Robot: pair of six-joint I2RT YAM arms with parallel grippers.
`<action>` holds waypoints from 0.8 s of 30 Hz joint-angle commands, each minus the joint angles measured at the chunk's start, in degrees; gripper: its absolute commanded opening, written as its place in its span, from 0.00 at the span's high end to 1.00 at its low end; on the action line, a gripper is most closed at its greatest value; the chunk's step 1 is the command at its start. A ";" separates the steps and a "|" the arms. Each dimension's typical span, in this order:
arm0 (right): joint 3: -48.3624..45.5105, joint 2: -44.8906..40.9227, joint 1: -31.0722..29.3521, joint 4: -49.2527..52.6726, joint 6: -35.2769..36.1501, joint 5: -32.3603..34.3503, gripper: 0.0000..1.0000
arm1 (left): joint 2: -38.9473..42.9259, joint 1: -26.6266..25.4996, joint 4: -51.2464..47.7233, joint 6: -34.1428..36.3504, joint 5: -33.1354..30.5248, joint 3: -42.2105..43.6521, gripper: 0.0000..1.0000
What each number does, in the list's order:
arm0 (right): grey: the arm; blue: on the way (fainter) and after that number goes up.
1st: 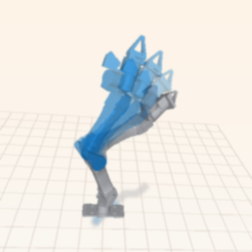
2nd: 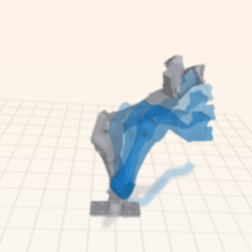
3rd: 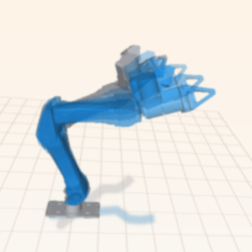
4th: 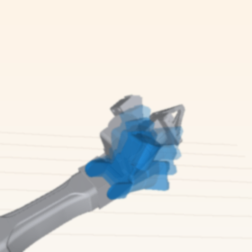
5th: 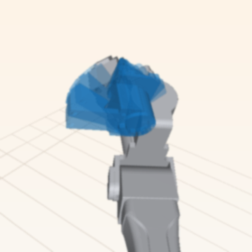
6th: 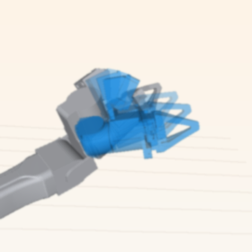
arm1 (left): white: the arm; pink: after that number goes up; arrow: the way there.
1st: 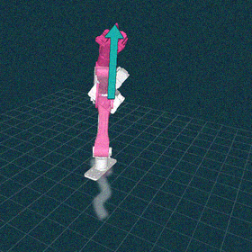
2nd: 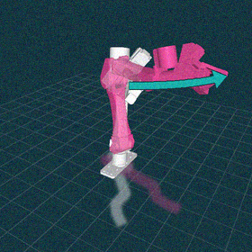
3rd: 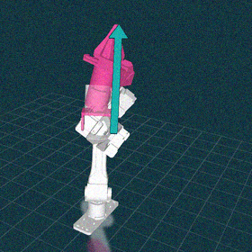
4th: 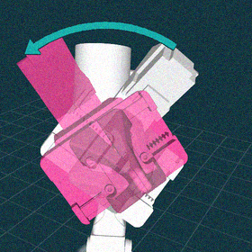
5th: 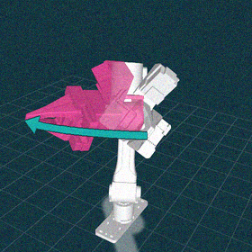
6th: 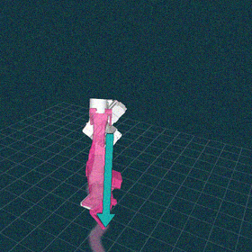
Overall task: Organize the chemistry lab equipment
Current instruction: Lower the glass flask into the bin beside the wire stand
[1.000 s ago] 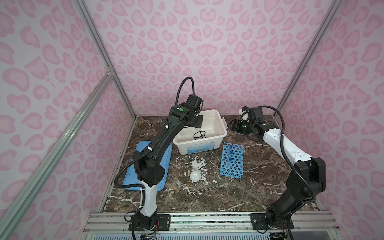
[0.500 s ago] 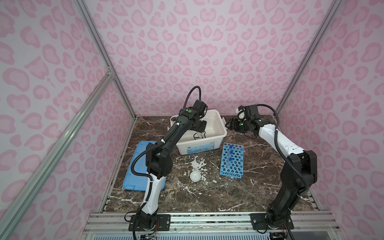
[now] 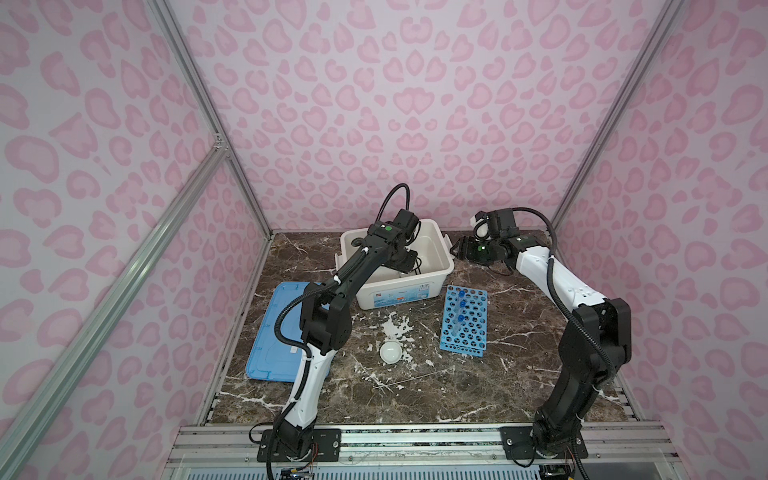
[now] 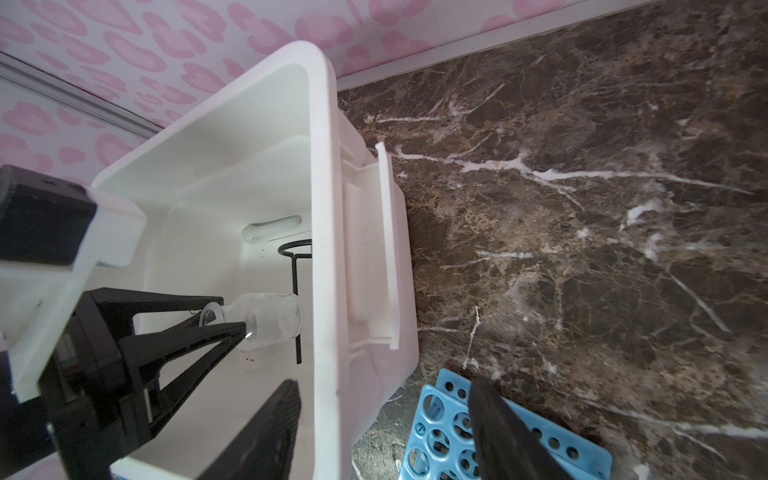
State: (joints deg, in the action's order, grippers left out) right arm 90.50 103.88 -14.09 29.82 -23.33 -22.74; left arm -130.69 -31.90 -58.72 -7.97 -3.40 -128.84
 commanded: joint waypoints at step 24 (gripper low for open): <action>-0.81 -0.06 0.01 0.22 0.30 -0.10 0.34 | -0.60 -1.93 1.59 -2.06 7.89 -2.30 0.84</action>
State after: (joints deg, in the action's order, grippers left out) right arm 90.17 103.88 -14.09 29.89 -23.33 -22.74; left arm -130.28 -33.74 -56.58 -10.46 3.73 -130.50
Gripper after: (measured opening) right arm 0.664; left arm 0.355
